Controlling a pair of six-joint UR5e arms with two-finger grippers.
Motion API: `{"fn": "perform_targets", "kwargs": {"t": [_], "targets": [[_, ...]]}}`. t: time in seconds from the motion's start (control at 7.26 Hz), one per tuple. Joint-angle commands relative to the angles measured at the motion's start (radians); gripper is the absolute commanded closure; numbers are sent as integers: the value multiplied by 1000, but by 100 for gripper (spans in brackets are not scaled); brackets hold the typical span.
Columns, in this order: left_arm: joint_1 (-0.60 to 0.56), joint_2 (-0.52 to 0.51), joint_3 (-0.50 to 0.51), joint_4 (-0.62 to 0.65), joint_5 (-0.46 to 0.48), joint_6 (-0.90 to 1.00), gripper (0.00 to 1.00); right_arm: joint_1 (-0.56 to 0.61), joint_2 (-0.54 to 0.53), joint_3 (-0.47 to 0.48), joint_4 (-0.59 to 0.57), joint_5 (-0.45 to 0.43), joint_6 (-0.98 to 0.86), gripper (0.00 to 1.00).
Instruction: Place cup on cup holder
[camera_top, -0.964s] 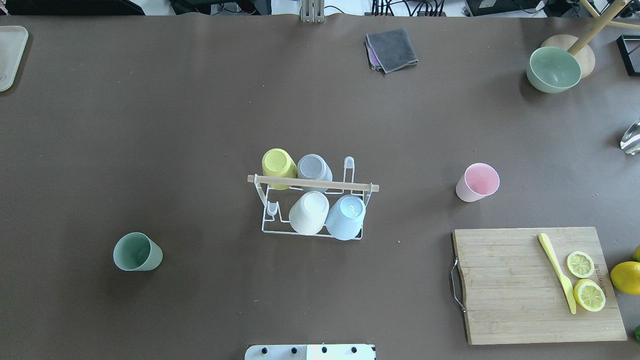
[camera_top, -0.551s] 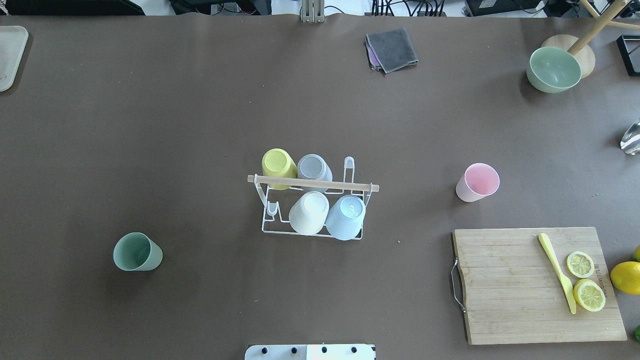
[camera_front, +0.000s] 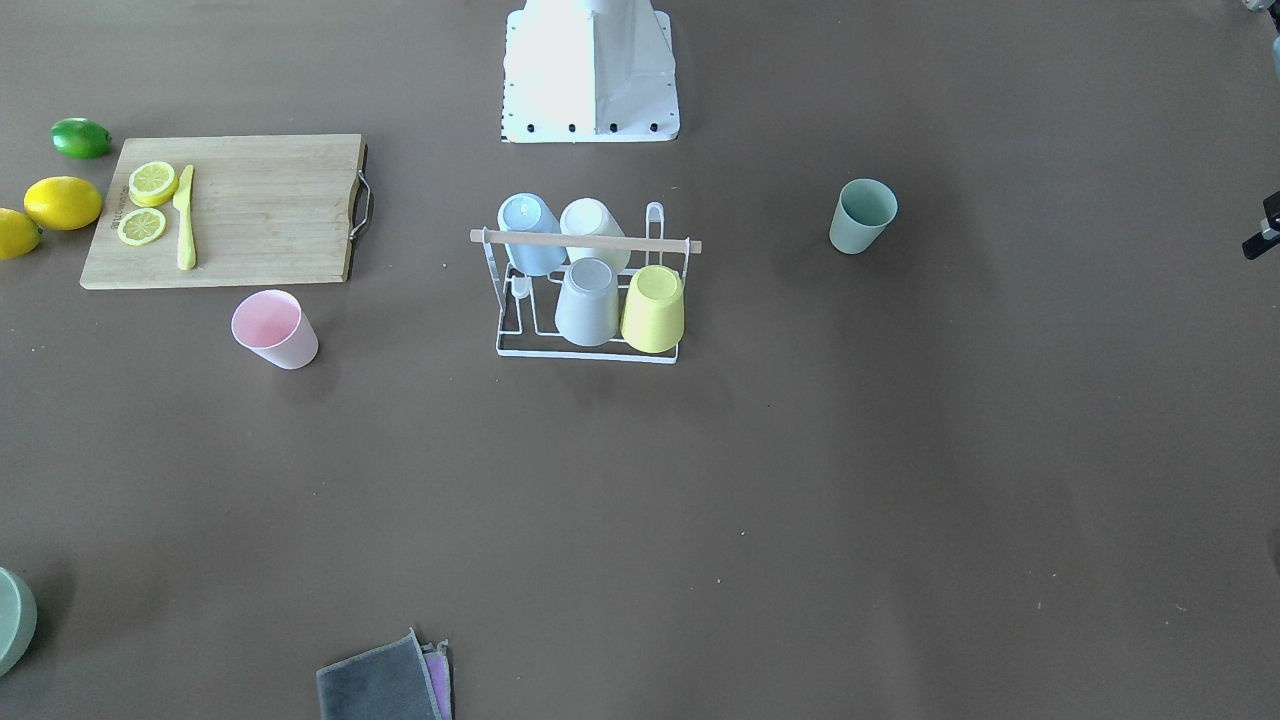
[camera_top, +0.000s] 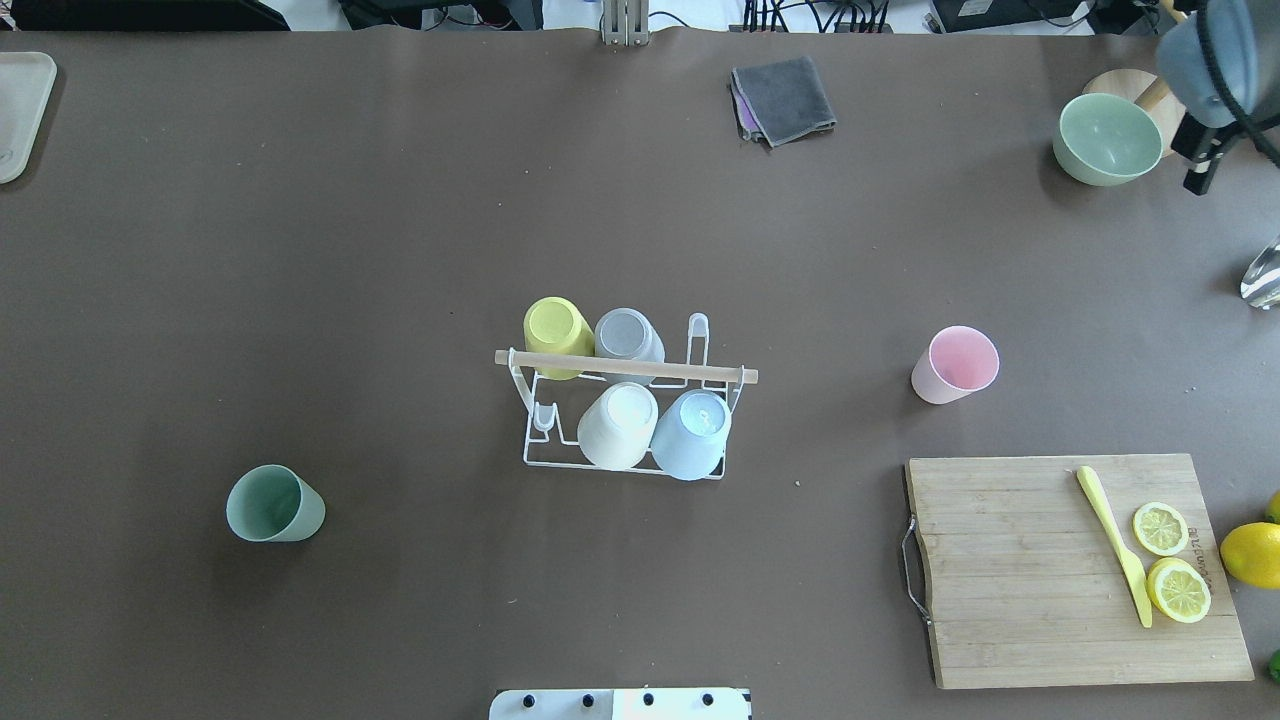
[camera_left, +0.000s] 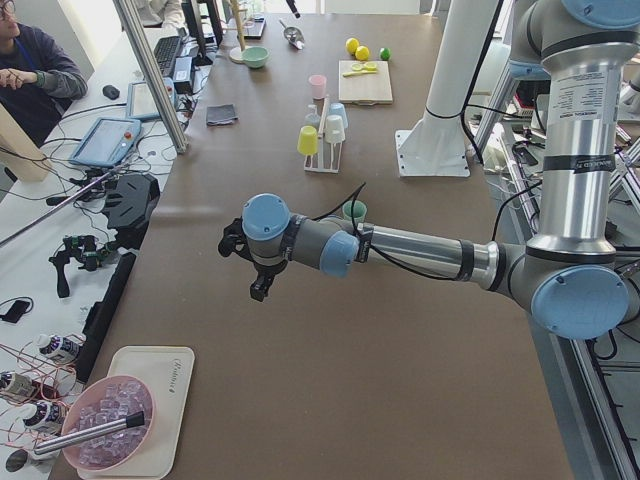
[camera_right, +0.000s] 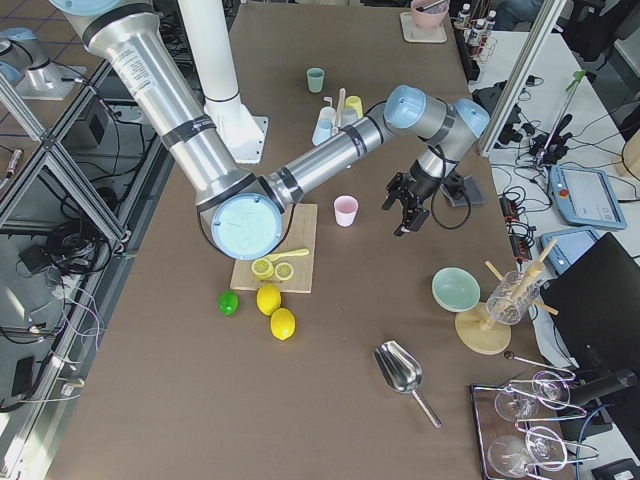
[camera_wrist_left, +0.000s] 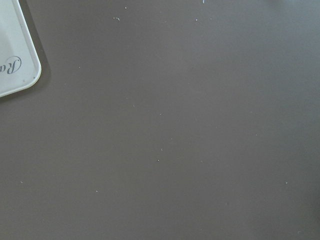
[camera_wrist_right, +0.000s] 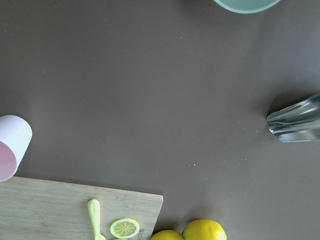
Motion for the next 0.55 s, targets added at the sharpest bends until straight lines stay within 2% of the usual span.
{"fn": "perform_targets", "kwargs": {"t": [0.0,0.28,0.41], "targets": [[10,-1,-1,-11,-12,-3,2,-117,114,-135,-2,-9,-1,0],[11,-1,0,-33,-12,-7,2,-218,185,-209,-10,-61,-1,2],[11,-1,-1,-33,-12,-7,2,-249,237,-276,-19,-72,-4,2]]}}
